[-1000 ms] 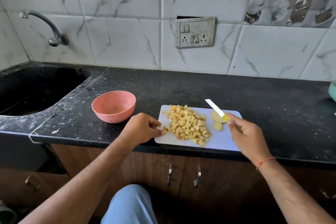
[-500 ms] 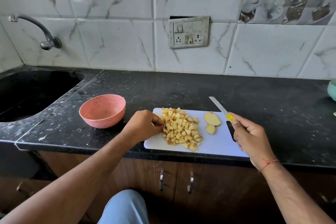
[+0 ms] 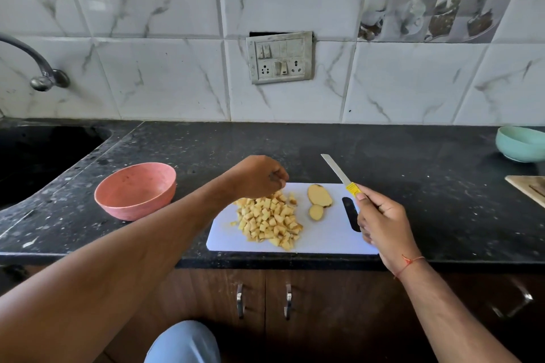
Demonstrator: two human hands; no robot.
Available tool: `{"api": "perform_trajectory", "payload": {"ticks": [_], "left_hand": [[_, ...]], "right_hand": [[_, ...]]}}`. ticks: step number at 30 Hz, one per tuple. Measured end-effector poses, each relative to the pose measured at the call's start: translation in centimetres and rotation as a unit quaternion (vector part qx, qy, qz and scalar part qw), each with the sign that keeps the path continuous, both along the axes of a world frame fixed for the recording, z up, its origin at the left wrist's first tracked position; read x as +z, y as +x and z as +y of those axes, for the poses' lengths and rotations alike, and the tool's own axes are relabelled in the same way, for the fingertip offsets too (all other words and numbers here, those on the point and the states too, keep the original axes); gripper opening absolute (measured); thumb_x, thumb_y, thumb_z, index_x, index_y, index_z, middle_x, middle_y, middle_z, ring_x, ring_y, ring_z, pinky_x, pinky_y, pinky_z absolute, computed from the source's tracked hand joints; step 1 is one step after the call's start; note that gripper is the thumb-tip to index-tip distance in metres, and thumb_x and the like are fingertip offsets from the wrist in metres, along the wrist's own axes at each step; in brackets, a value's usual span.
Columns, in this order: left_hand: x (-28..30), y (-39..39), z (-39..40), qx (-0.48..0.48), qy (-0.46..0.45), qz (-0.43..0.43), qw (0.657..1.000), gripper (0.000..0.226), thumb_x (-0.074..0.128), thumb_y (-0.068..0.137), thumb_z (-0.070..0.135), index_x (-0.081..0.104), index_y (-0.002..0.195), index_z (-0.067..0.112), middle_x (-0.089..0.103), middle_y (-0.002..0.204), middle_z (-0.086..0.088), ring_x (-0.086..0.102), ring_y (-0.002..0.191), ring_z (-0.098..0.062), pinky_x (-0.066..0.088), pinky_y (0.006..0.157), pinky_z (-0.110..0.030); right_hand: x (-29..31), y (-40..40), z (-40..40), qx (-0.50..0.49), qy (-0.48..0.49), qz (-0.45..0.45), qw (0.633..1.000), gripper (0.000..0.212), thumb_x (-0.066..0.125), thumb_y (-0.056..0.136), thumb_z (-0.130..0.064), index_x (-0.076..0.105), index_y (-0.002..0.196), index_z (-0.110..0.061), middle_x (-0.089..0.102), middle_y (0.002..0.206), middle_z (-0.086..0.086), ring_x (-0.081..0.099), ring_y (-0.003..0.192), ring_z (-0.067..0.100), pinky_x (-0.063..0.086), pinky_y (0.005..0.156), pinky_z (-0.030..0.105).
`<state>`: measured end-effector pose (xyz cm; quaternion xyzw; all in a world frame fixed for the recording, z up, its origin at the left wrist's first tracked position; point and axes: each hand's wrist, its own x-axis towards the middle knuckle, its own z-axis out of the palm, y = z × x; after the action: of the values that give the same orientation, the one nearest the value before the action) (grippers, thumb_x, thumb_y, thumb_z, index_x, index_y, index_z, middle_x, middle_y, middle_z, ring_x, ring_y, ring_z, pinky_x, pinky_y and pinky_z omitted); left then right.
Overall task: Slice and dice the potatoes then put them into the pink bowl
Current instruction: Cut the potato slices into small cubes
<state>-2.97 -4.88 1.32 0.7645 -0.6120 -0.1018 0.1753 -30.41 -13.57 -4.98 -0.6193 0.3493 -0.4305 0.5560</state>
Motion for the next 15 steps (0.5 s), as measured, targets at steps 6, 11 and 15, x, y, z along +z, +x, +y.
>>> {"api": "perform_trajectory", "payload": {"ticks": [6,11,15], "left_hand": [[-0.2,-3.7,-5.1,-0.088,0.091,-0.083,0.988,0.064,0.065,0.102,0.045,0.049,0.157,0.016,0.056,0.156,-0.001,0.053,0.143,-0.022,0.041,0.117,-0.034],[-0.7,-5.0,-8.1,-0.085,0.13,-0.093,0.983,0.075,0.08,0.089,0.051,0.059,0.147,0.009,0.066,0.141,-0.006,0.064,0.125,-0.027,0.051,0.105,-0.037],[-0.7,-4.6,-8.9,-0.072,0.097,-0.075,0.99,0.061,0.088,0.083,0.044,0.072,0.134,0.014,0.073,0.126,0.001,0.068,0.112,-0.021,0.053,0.094,-0.03]], "right_hand": [[-0.1,-0.3,-0.2,-0.01,0.0,0.0,1.0,0.028,0.058,0.107,-0.021,0.069,0.131,-0.03,0.035,0.058,-0.001,0.029,0.052,0.011,0.027,0.045,0.026],[-0.2,-0.3,-0.3,-0.016,-0.01,0.014,1.0,0.029,0.057,0.107,-0.023,0.067,0.134,-0.03,0.04,0.061,0.002,0.033,0.053,0.01,0.031,0.046,0.027],[-0.4,-0.3,-0.6,-0.015,-0.01,0.023,1.0,0.03,0.057,0.107,-0.025,0.066,0.135,-0.029,0.042,0.062,0.003,0.035,0.053,0.01,0.033,0.046,0.026]]}}
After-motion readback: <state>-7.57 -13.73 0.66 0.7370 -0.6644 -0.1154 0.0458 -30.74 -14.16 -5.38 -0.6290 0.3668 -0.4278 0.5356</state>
